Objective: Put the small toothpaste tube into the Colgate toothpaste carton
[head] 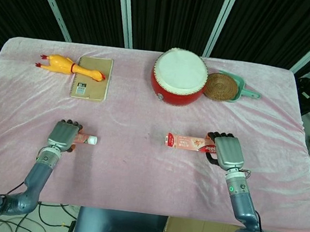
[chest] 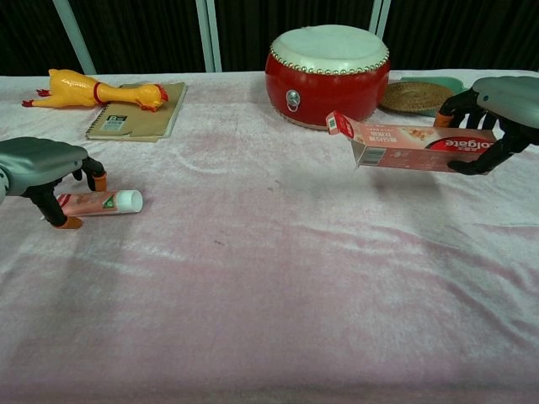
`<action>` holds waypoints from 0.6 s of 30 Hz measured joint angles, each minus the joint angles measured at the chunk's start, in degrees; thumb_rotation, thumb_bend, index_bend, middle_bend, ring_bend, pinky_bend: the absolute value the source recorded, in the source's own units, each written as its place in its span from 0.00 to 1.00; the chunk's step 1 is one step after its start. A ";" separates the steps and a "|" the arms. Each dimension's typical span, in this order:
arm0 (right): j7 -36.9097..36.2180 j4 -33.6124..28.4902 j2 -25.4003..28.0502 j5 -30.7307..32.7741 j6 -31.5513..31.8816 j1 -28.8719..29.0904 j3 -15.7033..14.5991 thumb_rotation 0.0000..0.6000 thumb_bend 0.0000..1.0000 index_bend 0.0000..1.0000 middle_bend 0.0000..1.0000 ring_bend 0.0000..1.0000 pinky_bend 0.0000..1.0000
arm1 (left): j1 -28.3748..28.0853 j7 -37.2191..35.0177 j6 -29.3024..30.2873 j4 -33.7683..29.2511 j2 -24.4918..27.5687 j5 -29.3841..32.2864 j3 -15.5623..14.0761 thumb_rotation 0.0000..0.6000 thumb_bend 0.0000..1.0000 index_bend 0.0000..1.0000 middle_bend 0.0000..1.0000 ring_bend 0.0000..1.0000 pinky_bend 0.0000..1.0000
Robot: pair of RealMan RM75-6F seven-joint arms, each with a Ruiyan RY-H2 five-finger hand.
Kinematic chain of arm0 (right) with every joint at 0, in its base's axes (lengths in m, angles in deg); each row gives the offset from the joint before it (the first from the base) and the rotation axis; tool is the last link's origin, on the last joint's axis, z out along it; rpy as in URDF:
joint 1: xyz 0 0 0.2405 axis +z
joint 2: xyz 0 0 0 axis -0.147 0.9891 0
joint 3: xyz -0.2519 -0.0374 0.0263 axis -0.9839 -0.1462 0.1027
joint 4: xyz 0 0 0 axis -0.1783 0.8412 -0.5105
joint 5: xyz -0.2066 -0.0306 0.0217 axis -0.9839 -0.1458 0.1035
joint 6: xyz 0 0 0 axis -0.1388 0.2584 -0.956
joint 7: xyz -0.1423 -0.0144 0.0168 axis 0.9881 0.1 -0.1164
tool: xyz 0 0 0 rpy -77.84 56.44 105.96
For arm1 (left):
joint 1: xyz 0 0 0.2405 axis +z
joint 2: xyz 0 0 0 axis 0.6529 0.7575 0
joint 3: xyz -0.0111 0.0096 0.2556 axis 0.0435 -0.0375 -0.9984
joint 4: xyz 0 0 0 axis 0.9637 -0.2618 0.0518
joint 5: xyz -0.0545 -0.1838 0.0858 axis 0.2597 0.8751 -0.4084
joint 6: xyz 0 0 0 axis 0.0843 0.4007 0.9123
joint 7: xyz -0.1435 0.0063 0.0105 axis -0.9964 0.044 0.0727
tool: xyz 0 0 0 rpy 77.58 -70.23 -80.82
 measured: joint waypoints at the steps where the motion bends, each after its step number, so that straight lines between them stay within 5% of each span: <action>1: -0.05 0.05 0.01 -0.08 0.03 0.00 -0.07 1.00 0.35 0.45 0.44 0.37 0.35 | -0.14 -0.11 0.11 0.22 -0.33 -0.07 -0.08 1.00 0.28 0.38 0.31 0.23 0.31; 18: -0.09 -0.12 0.17 -0.29 0.50 0.12 -0.49 1.00 0.35 0.45 0.44 0.37 0.35 | -1.02 -2.11 1.89 1.08 -1.07 -1.17 -1.49 1.00 0.34 0.42 0.35 0.27 0.34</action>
